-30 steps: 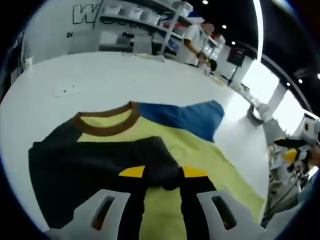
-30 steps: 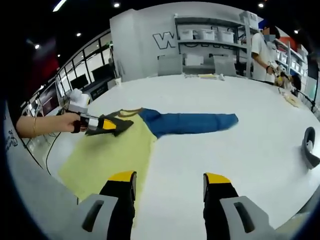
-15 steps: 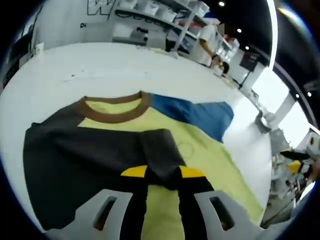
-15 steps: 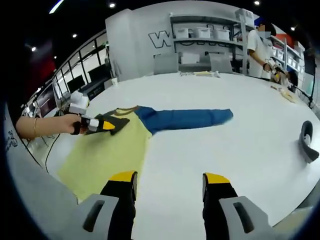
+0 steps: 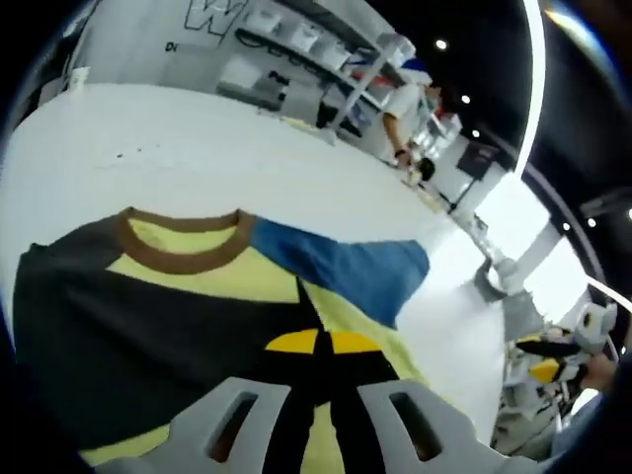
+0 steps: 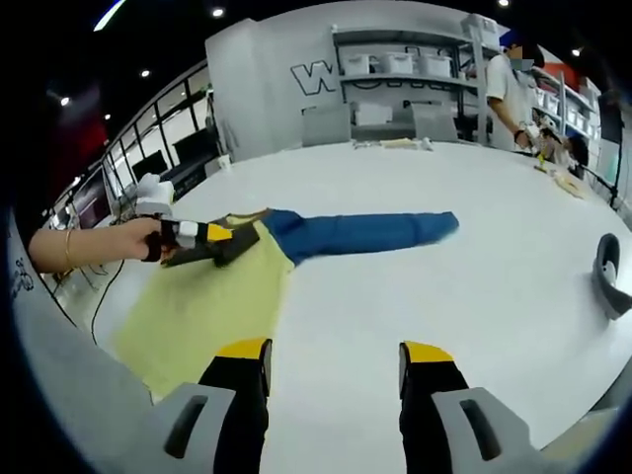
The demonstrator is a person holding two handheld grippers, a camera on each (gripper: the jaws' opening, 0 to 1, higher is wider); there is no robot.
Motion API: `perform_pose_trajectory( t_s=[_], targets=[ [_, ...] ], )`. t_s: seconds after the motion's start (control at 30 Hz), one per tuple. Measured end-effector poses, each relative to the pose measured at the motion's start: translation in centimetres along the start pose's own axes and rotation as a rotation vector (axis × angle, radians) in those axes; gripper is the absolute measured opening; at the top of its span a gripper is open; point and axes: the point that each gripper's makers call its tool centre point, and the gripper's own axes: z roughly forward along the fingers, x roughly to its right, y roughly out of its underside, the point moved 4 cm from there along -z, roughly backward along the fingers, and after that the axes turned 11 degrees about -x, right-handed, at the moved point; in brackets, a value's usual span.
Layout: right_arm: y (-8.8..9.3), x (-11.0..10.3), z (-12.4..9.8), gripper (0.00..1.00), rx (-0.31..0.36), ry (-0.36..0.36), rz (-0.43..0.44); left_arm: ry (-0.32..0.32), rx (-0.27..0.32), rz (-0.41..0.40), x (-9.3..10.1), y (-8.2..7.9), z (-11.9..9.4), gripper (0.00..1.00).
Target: Fold the garment on the visible template until the final outline fits inside the template.
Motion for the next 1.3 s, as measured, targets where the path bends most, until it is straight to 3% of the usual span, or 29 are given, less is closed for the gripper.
perform_pose_trajectory(
  t_s=[0.07, 0.17, 0.27, 0.3, 0.43, 0.5, 0.63, 0.67, 0.7, 0.83, 0.9, 0.97, 1.03, 1.07, 1.13, 1.2, 1.3],
  targets=[
    [0.2, 0.2, -0.1, 0.49, 0.002, 0.005, 0.007, -0.094, 0.022, -0.042, -1.3, -0.1, -0.4, 0.00],
    [0.5, 0.4, -0.1, 0.49, -0.005, 0.009, 0.016, -0.103, 0.015, -0.072, -1.7, 0.1, -0.2, 0.03],
    [1.0, 0.6, -0.4, 0.49, -0.008, 0.015, 0.030, -0.097, -0.016, -0.121, -1.5, 1.2, 0.9, 0.22],
    [1.1, 0.7, -0.5, 0.50, -0.009, 0.018, 0.031, -0.100, -0.008, -0.131, -0.9, 0.9, 0.6, 0.25],
    [1.3, 1.3, -0.3, 0.49, -0.009, 0.018, 0.042, -0.096, -0.011, -0.187, -1.6, 0.5, 1.1, 0.23],
    [1.3, 1.7, -0.3, 0.49, -0.008, 0.017, 0.043, -0.060, 0.037, -0.230, -1.4, -0.6, 1.4, 0.24],
    [1.3, 1.9, -0.1, 0.49, -0.006, 0.017, 0.050, -0.046, 0.050, -0.229, -1.3, -0.9, 1.5, 0.24],
    [1.3, 2.0, -0.1, 0.49, -0.006, 0.016, 0.050, -0.005, 0.115, -0.236, -0.1, -2.1, 1.5, 0.24],
    [1.3, 2.0, 0.0, 0.49, -0.007, 0.015, 0.050, 0.016, 0.127, -0.238, 0.7, -2.5, 1.6, 0.24],
    [1.4, 2.3, 0.2, 0.49, -0.012, 0.009, 0.045, 0.055, 0.113, -0.168, 3.0, -2.9, 2.9, 0.21],
    [1.3, 2.4, 0.1, 0.49, -0.012, 0.008, 0.042, 0.115, 0.109, -0.109, 4.6, -2.9, 3.6, 0.21],
    [1.1, 2.6, 0.2, 0.49, -0.009, 0.005, 0.040, 0.130, 0.037, -0.005, 5.6, -1.9, 4.3, 0.22],
    [1.0, 2.7, 0.3, 0.49, -0.010, 0.003, 0.038, 0.106, 0.007, 0.044, 5.6, -1.6, 4.7, 0.22],
    [1.0, 2.7, 0.3, 0.49, -0.011, 0.001, 0.036, 0.078, -0.015, 0.119, 6.0, -1.2, 5.0, 0.21],
    [0.8, 2.9, 0.6, 0.49, -0.015, -0.009, 0.026, 0.065, -0.018, 0.156, 6.6, -0.6, 4.5, 0.21],
    [0.6, 2.9, 0.8, 0.49, -0.014, -0.016, 0.022, 0.016, -0.042, 0.204, 5.4, -0.2, 4.0, 0.20],
    [-0.1, 2.7, 1.9, 0.49, -0.019, -0.042, 0.007, -0.044, -0.046, 0.185, 3.4, 0.4, 2.5, 0.19]
  ],
)
